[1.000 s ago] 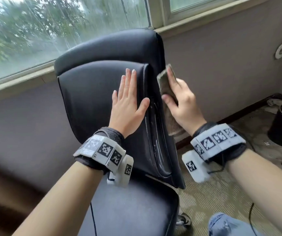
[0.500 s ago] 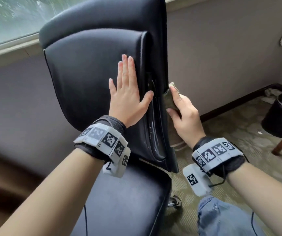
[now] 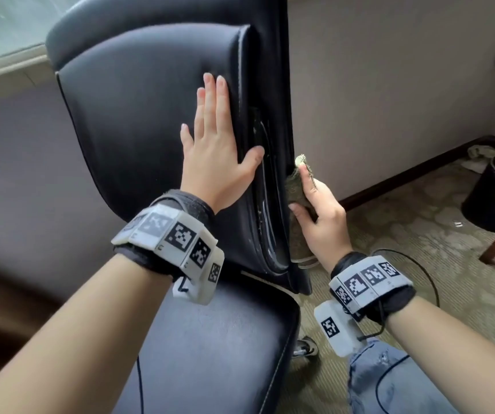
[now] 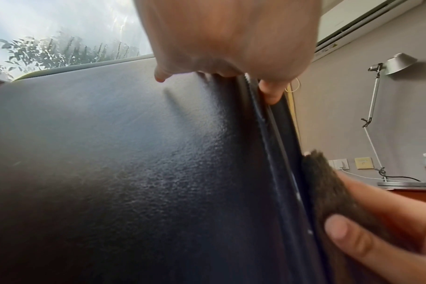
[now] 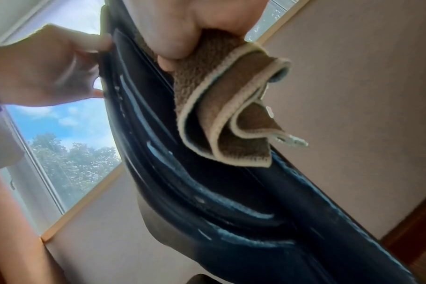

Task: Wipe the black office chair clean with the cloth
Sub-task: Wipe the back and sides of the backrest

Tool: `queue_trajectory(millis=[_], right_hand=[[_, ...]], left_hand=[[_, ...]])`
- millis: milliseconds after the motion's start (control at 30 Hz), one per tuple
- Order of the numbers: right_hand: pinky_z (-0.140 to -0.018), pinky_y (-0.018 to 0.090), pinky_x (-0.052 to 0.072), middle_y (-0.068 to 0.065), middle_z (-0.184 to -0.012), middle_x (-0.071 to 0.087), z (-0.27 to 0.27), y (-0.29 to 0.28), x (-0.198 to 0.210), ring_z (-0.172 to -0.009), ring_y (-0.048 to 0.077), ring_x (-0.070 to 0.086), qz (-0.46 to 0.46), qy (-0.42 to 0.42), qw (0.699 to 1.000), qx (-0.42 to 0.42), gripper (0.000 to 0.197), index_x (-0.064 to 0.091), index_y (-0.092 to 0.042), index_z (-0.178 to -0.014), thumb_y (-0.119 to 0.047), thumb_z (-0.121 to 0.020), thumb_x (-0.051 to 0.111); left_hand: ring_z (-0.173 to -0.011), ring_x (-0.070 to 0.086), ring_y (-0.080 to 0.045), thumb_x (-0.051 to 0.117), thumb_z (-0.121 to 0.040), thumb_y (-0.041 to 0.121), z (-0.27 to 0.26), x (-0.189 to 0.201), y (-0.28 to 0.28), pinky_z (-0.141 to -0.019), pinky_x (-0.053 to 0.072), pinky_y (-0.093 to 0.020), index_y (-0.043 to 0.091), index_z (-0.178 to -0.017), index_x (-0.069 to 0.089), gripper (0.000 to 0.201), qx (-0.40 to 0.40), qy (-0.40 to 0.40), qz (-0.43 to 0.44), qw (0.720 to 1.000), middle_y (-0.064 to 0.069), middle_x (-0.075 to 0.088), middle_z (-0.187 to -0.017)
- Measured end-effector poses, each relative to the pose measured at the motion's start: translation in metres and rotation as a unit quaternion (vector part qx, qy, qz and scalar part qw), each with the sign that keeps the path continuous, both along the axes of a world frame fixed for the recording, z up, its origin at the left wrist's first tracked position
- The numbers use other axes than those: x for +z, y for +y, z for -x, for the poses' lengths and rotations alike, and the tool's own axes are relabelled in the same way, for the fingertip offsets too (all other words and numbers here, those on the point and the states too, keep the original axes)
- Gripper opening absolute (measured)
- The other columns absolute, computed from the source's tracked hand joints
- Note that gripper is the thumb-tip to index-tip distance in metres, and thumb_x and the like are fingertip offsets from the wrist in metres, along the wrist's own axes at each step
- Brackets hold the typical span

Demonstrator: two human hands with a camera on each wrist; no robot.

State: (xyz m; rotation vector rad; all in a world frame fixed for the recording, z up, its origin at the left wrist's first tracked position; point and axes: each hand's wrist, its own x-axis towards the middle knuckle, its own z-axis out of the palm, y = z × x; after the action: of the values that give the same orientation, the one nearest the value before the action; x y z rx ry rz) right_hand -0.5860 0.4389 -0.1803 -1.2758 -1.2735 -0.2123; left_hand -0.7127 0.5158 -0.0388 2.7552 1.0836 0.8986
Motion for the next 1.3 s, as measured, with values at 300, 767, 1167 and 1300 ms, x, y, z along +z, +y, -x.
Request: queue_trajectory(millis=[300,767,1167,1300], right_hand=[[-0.098,0.013,0.036,0.012,-0.116,0.060,-0.008,0.013,0.036,-0.106,0.014,0.054,-0.017,-0.014,0.999,-0.029,0.058,0.045,-0.006,-0.135,0.000,-0.079,0.061],[-0.095,0.022,0.042,0.012,-0.114,0.062,-0.011,0.039,0.025,-0.104,0.018,0.056,-0.027,-0.015,0.999,-0.025,0.052,0.049,-0.006,-0.132,-0.005,-0.081,0.059],[-0.104,0.013,0.032,0.000,-0.126,0.055,-0.019,0.031,-0.040,-0.118,0.000,0.049,0.027,0.034,0.996,0.073,0.060,0.041,-0.009,-0.135,0.002,-0.079,0.061],[-0.103,0.011,0.031,-0.015,-0.124,0.050,-0.018,0.028,-0.053,-0.117,-0.012,0.045,0.047,0.066,0.993,0.082,0.060,0.044,-0.009,-0.134,0.004,-0.078,0.060]], left_hand=[[-0.145,-0.009,-0.021,0.056,-0.087,0.030,-0.001,-0.003,0.010,-0.117,0.003,-0.049,0.010,-0.149,-0.007,0.091,-0.012,-0.022,-0.005,1.000,-0.008,-0.011,-0.157],[-0.144,-0.011,-0.016,0.056,-0.087,0.029,-0.005,-0.003,0.029,-0.115,0.002,-0.041,0.016,-0.149,-0.009,0.090,0.006,-0.034,0.013,0.999,-0.001,-0.014,-0.157],[-0.144,-0.012,-0.020,0.057,-0.086,0.031,-0.006,-0.012,0.039,-0.114,0.000,-0.045,0.012,-0.149,-0.009,0.093,-0.008,-0.048,-0.014,0.999,-0.005,-0.013,-0.157],[-0.144,-0.010,-0.026,0.052,-0.086,0.035,-0.010,-0.025,0.036,-0.113,-0.003,-0.049,0.005,-0.149,-0.002,0.088,-0.015,-0.099,-0.038,0.994,-0.014,-0.009,-0.157]])
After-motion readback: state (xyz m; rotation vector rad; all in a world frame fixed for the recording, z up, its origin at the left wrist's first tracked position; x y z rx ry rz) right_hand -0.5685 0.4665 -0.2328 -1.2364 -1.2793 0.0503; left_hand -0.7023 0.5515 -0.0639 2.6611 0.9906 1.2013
